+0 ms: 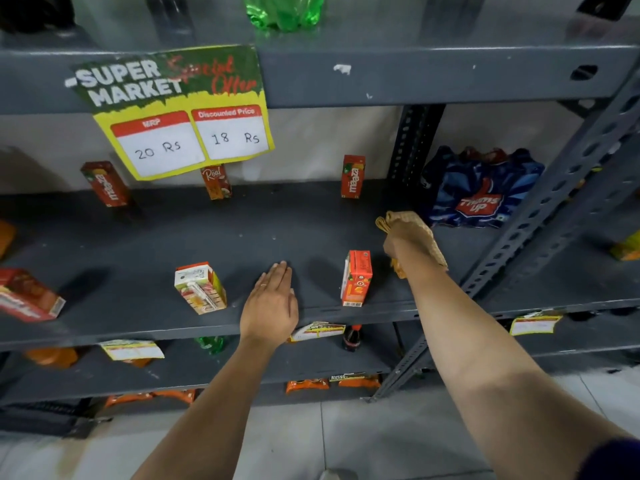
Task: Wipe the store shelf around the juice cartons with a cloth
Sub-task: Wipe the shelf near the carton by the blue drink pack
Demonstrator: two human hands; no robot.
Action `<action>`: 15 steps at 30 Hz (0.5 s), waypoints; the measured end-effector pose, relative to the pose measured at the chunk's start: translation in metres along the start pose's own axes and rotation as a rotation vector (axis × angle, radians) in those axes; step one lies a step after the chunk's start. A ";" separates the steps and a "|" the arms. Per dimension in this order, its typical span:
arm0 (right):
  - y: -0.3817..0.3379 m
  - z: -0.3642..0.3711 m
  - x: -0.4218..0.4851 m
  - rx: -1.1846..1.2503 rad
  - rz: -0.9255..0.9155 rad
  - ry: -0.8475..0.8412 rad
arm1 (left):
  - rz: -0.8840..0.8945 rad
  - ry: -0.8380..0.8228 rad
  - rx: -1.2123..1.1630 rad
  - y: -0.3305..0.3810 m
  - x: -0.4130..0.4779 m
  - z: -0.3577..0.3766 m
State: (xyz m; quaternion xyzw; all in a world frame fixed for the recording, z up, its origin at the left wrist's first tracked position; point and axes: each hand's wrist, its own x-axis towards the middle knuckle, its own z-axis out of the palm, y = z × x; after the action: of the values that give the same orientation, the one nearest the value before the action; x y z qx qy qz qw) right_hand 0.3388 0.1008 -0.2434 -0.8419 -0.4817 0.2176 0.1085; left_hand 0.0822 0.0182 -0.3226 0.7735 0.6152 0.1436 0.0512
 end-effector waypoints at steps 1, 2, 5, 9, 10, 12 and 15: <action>0.003 0.003 -0.002 -0.063 -0.030 0.067 | -0.001 0.002 -0.005 0.000 0.000 0.000; 0.007 0.007 -0.005 -0.143 -0.067 0.113 | -0.004 0.003 -0.009 0.000 0.000 0.000; 0.025 0.018 -0.030 -0.254 -0.177 0.110 | -0.010 0.003 -0.012 0.000 0.001 0.000; 0.041 0.023 -0.091 -0.360 -0.212 0.037 | -0.003 0.005 0.003 0.001 0.000 -0.002; 0.045 0.024 -0.103 -0.348 -0.219 0.034 | 0.001 -0.007 0.003 0.000 0.001 -0.002; 0.056 0.030 -0.122 -0.255 -0.216 -0.007 | -0.003 -0.035 -0.006 0.001 0.000 -0.005; 0.064 0.031 -0.138 -0.164 -0.202 -0.071 | 0.018 -0.024 -0.030 0.000 -0.004 -0.006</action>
State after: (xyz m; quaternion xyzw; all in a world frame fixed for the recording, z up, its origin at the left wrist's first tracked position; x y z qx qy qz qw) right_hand 0.3124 -0.0514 -0.2595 -0.7868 -0.5839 0.1953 0.0436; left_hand 0.0796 0.0138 -0.3172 0.7799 0.6052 0.1438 0.0688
